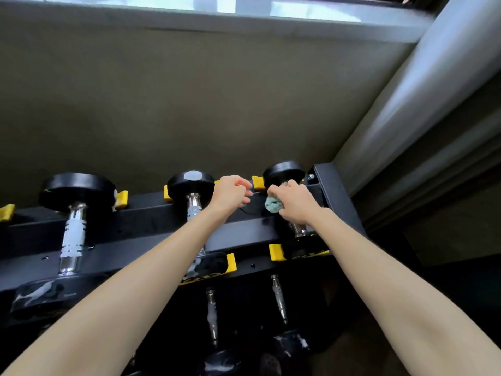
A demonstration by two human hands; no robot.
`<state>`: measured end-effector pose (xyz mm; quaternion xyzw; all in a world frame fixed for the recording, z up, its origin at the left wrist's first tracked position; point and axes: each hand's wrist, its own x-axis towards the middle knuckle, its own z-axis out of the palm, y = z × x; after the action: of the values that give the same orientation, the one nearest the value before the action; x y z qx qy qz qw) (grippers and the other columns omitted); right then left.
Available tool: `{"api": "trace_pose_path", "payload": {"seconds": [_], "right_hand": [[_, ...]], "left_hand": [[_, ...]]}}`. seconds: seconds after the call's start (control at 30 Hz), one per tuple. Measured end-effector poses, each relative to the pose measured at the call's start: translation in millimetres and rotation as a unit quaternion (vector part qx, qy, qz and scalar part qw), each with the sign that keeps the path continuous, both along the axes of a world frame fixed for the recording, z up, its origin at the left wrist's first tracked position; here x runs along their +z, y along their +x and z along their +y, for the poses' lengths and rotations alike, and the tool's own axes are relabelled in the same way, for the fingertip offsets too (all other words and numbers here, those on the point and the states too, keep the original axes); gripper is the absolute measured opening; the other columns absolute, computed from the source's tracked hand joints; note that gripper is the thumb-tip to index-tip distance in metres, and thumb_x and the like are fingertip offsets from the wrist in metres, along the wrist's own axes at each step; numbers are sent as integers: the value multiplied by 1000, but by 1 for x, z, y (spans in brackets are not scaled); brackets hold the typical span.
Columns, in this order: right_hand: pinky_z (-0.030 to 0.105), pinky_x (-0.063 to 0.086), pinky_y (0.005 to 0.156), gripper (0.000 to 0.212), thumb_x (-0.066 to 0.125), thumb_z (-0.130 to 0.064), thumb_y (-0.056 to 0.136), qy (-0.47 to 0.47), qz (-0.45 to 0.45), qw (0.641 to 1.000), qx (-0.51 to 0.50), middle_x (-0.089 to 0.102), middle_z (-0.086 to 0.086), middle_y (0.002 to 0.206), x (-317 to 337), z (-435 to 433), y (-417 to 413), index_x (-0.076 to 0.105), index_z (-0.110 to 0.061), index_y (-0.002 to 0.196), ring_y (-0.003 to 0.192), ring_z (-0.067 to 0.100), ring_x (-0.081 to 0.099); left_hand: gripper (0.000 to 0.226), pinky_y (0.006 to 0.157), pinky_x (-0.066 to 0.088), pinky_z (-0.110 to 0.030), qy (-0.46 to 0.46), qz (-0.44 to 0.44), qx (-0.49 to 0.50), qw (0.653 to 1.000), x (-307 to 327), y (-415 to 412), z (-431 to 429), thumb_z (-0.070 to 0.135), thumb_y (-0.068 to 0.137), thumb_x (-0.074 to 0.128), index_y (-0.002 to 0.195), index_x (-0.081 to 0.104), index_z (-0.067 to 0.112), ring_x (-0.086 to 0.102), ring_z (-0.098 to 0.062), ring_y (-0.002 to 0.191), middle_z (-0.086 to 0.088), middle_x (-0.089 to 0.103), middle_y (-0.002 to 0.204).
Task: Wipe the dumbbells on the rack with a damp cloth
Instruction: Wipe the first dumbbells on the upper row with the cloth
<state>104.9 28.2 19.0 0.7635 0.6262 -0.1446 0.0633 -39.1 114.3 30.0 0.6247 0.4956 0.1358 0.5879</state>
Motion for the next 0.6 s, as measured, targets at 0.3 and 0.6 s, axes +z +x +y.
{"api": "trace_pose_path", "payload": {"seconds": [0.3,0.6], "right_hand": [[28,39,68,24,53,-12,78,-146,155,969,-127,52,6,96,-5,-29,-2,60,-24,97,90,27,50],[29,41,71,49,51,-9,51,116,582,719,-362,58,3,98,9,17,-70,60,-25,96,90,19,53]], "left_hand": [[40,63,49,-22,-14,-13,5,1000,9,-7,-6,-8,86,27,103,63,-1,58,-18,68,-14,62,92],[32,47,51,-16,-11,-25,76,997,19,-85,25,-6,85,36,96,63,5,57,-16,59,-7,63,78]]}}
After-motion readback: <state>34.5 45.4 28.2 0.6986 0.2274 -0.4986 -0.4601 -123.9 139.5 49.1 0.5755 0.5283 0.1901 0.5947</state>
